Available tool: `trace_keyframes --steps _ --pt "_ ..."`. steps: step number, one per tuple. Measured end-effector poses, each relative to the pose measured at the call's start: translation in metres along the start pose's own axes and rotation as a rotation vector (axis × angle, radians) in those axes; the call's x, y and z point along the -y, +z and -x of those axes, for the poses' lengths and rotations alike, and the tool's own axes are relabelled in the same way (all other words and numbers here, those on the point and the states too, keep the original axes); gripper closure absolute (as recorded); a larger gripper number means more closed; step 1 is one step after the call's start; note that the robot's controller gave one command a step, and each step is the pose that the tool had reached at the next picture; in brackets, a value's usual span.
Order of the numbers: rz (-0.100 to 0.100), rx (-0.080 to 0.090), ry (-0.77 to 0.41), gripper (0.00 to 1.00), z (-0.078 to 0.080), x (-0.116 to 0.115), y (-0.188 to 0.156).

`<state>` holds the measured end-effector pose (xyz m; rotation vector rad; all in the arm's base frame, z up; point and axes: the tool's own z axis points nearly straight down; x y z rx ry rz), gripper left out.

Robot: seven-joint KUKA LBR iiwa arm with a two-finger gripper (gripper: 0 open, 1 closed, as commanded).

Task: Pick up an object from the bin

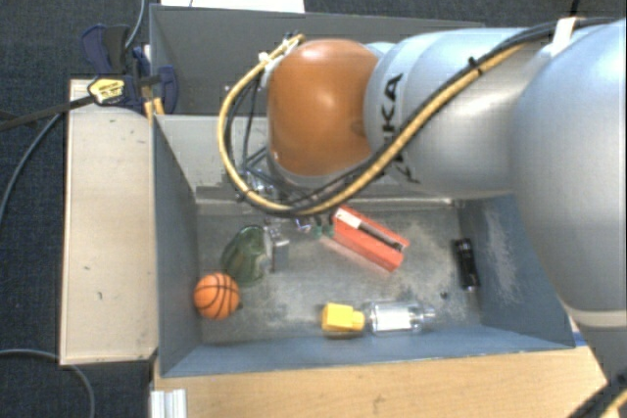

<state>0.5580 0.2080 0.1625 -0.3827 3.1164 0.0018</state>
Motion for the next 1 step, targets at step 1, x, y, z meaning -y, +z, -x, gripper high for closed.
trace_keyframes --steps 1 --pt "0.001 0.002 0.032 0.0 -0.0008 -0.0033 0.0081"
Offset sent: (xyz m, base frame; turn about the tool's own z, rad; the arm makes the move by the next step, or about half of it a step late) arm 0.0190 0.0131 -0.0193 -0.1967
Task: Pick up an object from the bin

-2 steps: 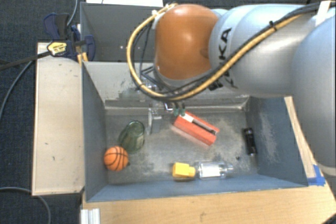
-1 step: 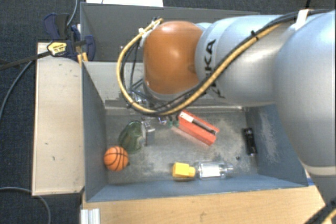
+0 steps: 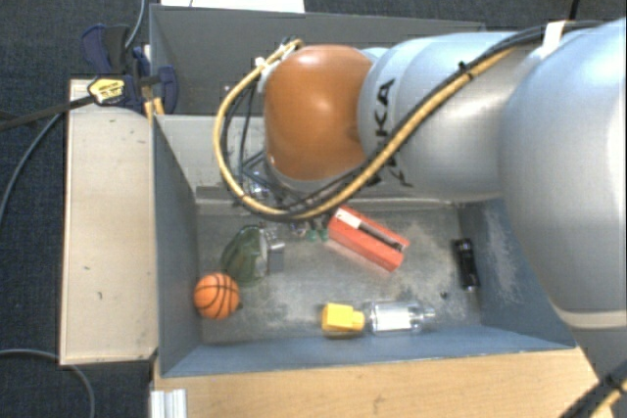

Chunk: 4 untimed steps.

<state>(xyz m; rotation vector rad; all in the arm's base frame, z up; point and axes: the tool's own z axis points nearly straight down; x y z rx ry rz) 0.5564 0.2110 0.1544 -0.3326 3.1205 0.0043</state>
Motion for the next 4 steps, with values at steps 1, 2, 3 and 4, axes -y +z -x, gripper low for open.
trace_keyframes --steps 1,2,3,4 --pt "-0.001 0.001 -0.036 0.0 0.01 -0.002 0.007" --pt "-0.001 0.01 -0.282 0.0 0.017 -0.001 0.056" --pt "0.0 0.006 -0.382 1.0 0.024 -0.014 0.078" --pt "0.0 0.006 -0.38 1.0 0.024 -0.014 0.078"
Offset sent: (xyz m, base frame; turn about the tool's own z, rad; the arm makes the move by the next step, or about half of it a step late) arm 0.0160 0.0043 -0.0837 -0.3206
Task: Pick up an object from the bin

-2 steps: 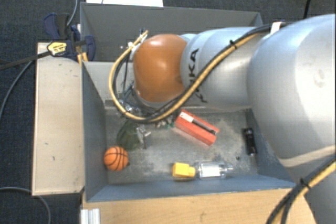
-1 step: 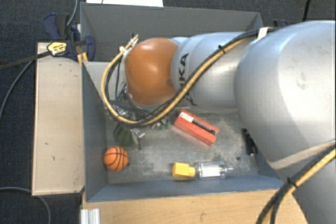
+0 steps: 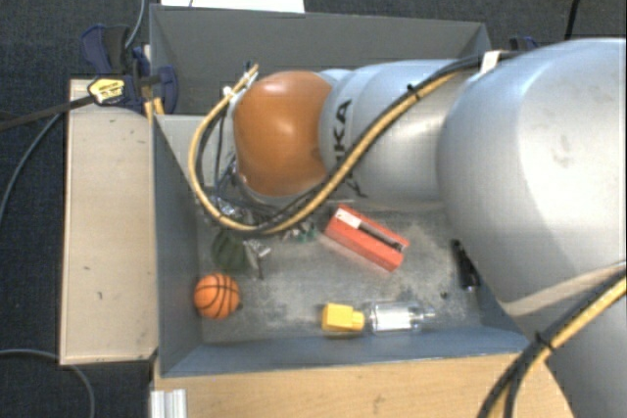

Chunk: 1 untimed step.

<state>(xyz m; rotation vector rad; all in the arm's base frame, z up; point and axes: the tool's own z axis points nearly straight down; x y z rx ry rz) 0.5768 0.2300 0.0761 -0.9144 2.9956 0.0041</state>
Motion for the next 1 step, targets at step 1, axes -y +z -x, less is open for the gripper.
trace_keyframes --steps 1 --pt "0.0 0.004 0.034 1.0 -0.0034 -0.0094 -0.1262"
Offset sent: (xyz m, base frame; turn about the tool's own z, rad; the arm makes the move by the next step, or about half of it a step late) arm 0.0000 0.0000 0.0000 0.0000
